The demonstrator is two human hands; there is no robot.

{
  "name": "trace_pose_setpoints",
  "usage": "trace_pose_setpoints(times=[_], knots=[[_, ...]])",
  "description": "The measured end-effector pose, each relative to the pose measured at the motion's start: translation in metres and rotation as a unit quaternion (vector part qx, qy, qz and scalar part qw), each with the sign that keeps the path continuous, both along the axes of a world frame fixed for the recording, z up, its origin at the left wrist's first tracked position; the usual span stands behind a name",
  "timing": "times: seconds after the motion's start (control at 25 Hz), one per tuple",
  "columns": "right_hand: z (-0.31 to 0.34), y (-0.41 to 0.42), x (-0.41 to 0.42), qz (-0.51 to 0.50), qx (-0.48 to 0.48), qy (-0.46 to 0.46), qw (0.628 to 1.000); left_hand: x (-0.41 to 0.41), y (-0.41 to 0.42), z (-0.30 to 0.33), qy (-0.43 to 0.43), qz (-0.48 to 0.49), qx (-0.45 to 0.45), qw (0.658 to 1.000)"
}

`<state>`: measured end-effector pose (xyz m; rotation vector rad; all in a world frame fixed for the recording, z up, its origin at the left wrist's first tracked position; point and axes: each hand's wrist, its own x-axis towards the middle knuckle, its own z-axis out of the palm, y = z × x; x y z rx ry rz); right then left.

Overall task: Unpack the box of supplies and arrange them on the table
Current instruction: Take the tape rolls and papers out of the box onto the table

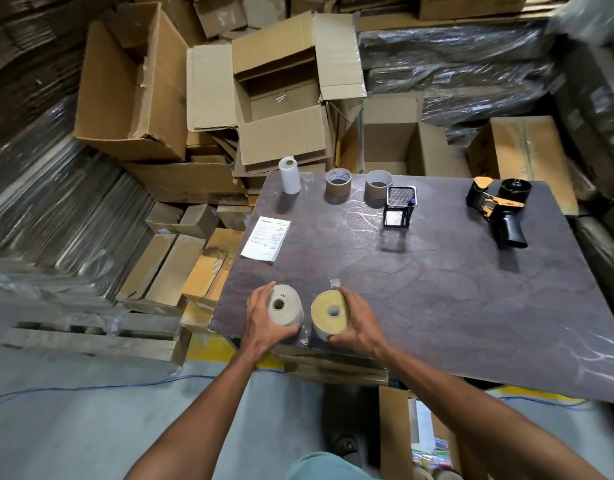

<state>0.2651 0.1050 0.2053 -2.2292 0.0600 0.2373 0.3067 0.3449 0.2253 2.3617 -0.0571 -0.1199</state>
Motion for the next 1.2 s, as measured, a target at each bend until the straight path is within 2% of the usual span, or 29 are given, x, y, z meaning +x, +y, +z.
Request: trace_pose_setpoints(times=[0.4, 0.6, 0.92, 1.2], knots=[[0.012, -0.02, -0.028, -0.041, 0.036, 0.048, 0.997, -0.029, -0.014, 0.017, -0.088, 0.005, -0.029, 0.996], [0.016, -0.043, -0.059, -0.041, 0.033, 0.052, 0.997, -0.062, -0.045, 0.017, -0.113, -0.032, -0.031, 0.993], [0.019, -0.098, -0.136, -0.013, 0.003, 0.051, 0.999, -0.141, -0.104, 0.01, -0.09, -0.054, -0.042, 0.994], [0.008, -0.163, -0.233, -0.042, 0.015, 0.076, 0.996, -0.231, -0.173, -0.018, -0.002, -0.091, -0.03, 0.995]])
